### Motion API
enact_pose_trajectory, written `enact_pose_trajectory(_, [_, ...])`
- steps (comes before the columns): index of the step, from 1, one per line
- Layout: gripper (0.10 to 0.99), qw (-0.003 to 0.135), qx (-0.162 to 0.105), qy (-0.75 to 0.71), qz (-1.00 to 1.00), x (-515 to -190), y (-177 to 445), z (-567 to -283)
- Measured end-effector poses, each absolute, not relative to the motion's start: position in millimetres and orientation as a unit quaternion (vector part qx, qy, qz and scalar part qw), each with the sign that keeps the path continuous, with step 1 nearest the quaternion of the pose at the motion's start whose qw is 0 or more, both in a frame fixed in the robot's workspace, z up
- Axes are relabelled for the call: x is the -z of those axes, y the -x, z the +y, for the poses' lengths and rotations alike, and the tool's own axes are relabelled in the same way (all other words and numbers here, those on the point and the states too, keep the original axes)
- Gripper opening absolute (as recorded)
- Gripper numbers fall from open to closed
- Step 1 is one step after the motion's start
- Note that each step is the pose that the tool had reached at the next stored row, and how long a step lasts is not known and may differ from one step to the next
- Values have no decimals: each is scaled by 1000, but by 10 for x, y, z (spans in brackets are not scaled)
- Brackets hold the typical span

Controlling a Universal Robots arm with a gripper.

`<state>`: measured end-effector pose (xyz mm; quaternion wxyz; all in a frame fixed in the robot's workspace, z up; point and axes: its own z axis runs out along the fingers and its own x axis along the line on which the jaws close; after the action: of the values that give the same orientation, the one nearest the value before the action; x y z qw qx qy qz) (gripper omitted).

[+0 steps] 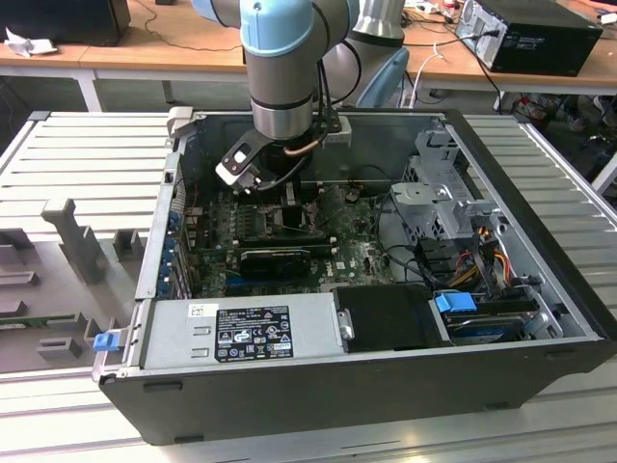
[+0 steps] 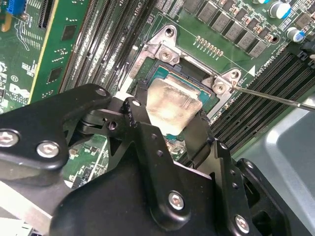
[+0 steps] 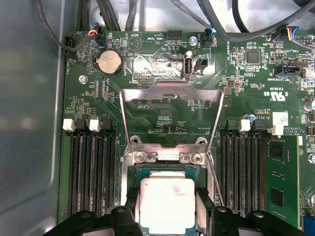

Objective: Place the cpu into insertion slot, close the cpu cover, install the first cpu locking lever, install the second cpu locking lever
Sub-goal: 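Place the cpu into insertion slot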

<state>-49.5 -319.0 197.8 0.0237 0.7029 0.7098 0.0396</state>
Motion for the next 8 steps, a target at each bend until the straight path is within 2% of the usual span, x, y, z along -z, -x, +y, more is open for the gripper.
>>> enact_pose_trajectory(3, [537,23,-40,-703,710,-1974,488,-3188])
enact_pose_trajectory(4, [549,24,-40,-703,710,-1975,485,-3189])
enact_pose_trajectory(5, [612,24,-40,-703,710,-1976,483,-3189])
enact_pose_trajectory(8, [612,23,-40,-703,710,-1978,483,-3190])
